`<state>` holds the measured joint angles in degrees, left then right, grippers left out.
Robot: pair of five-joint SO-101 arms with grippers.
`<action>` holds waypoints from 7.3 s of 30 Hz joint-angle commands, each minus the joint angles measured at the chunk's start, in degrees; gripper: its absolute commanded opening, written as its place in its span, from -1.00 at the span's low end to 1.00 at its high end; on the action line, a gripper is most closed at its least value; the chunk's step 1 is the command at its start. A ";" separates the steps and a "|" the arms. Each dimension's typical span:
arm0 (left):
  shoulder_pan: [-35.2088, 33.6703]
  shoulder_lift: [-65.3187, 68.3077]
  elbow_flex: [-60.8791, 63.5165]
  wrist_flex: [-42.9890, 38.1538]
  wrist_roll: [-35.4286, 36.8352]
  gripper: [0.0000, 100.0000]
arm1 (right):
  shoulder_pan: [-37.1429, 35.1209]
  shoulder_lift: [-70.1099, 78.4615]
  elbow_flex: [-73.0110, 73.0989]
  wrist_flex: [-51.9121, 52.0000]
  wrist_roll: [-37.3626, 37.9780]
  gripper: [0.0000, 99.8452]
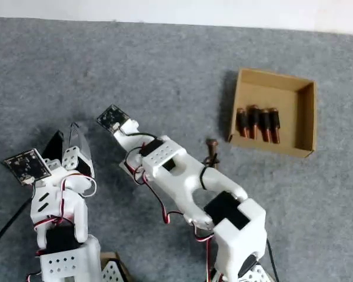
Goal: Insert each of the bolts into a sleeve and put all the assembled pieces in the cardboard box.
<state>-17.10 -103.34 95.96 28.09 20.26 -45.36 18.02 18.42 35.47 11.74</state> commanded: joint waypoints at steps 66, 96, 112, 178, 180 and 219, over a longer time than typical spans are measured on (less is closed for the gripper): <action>8.57 0.40 1.27 3.25 -10.64 -0.75 | 39.69 -120.04 83.12 -15.96 -7.21 -0.99; 9.01 0.40 1.27 3.34 -11.25 -0.74 | 53.32 -123.12 84.00 -0.13 -6.95 -0.99; 9.01 0.40 1.27 3.43 -11.25 -0.74 | 53.23 -123.12 84.00 25.71 -6.95 -0.99; 8.75 -0.13 1.27 48.35 -11.16 -0.75 | 53.23 -123.03 84.00 34.15 -6.95 -0.99; 8.75 -0.13 1.27 48.35 -11.16 -0.75 | 53.23 -123.03 84.00 34.15 -6.95 -0.99; 9.71 -0.13 1.27 48.35 -11.16 -0.75 | 53.23 -123.03 84.00 34.15 -6.95 -0.99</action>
<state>-8.84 -103.43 95.96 76.09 9.19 7.38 -104.00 95.96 69.23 4.88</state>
